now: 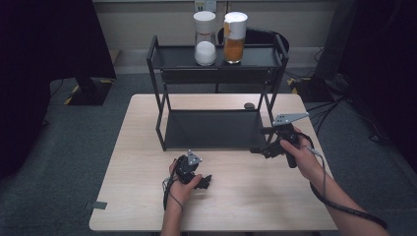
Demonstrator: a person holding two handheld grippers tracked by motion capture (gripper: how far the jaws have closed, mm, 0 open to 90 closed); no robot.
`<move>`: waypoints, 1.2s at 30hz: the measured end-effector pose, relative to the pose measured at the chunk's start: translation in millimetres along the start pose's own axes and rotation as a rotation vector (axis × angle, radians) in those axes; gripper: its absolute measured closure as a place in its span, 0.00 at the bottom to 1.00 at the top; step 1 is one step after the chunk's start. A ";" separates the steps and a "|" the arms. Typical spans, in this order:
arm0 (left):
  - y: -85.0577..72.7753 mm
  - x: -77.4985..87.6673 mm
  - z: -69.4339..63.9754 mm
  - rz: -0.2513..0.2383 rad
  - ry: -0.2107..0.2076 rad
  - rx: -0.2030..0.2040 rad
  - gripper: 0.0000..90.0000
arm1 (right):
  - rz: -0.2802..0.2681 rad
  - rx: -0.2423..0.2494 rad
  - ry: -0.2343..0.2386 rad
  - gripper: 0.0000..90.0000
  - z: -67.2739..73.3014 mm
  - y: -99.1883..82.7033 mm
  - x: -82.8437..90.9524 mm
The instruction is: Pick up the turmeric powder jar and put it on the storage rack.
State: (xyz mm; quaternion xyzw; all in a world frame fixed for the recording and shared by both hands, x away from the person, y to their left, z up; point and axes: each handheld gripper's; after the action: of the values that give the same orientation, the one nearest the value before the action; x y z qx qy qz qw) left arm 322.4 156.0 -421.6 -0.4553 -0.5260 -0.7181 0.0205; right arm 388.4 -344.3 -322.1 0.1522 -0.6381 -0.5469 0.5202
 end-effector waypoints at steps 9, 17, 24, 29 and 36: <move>0.0 0.0 0.0 0.000 0.000 0.000 0.00 | 0.013 -0.012 0.001 0.03 -1.2 -17.2 1.3; 0.0 0.0 0.0 0.000 0.000 0.000 0.00 | 0.015 -0.029 0.000 0.03 -3.5 -31.8 4.4; 0.0 0.0 0.0 0.000 0.000 0.000 0.00 | 0.017 -0.035 -0.002 0.03 -4.5 -40.5 7.6; 0.0 0.0 -0.1 0.000 0.000 0.000 0.00 | 0.018 -0.037 -0.005 0.03 -4.5 -48.1 8.9; 0.0 0.0 -0.1 0.000 0.000 0.000 0.00 | 0.022 -0.050 -0.007 0.03 -6.6 -58.9 11.2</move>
State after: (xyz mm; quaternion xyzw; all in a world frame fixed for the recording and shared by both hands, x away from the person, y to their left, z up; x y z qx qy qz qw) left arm 322.4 156.0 -421.6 -0.4552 -0.5260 -0.7182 0.0206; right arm 367.3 -377.4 -367.9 0.1303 -0.6278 -0.5574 0.5275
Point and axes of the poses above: each handheld gripper's, and its own axes: x roughly backward along the jaws, y roughly out of its top, z roughly to its left, and after that the axes turned 1 degree about -x, right-handed
